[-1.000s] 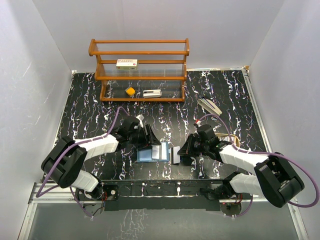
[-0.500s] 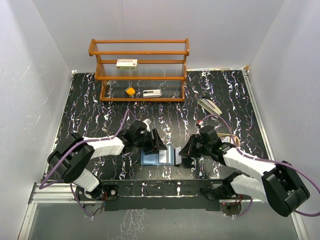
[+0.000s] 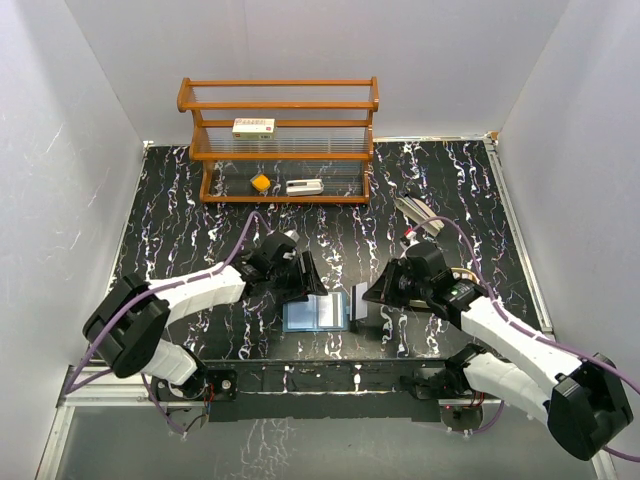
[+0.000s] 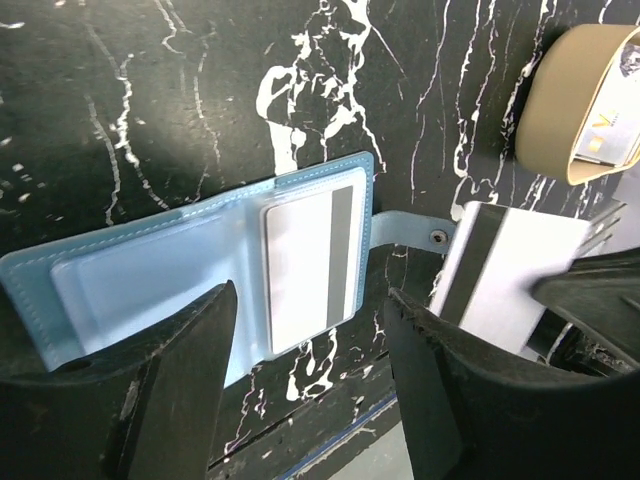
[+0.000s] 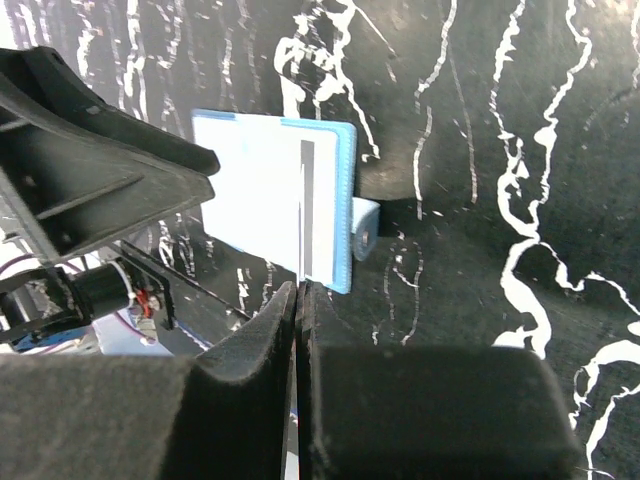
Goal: Put the credit cards into the card holder
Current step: Insert the credit card into the card holder.
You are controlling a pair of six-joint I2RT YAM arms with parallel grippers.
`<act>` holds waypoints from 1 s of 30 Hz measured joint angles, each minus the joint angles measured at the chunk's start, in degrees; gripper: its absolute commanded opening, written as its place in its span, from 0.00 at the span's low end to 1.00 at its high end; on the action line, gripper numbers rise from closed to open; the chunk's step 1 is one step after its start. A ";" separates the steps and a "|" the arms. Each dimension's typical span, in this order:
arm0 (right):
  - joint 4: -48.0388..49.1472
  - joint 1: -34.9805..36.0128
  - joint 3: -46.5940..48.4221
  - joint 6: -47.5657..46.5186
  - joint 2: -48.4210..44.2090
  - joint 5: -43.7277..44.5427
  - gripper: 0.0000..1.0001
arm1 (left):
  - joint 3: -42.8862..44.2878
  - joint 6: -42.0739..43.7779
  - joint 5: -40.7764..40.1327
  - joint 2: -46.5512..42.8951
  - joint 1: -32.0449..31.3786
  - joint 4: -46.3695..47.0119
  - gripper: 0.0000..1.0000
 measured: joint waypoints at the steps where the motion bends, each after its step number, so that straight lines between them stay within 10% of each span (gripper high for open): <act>1: -0.37 -0.02 0.70 -0.02 -0.22 0.00 0.00 | 0.52 0.46 -0.79 -0.59 0.20 -1.66 0.58; 8: -0.28 0.04 3.08 0.00 -0.44 -2.10 0.00 | 0.35 2.99 -3.06 -7.08 4.26 -9.77 0.48; 19: 7.19 3.76 4.55 1.64 8.79 -4.79 0.00 | -5.18 7.69 -1.40 -12.11 11.43 -14.62 0.01; 30: 15.45 7.02 4.81 2.14 18.58 -7.34 0.00 | -10.10 8.90 3.61 -12.13 11.43 -10.12 0.00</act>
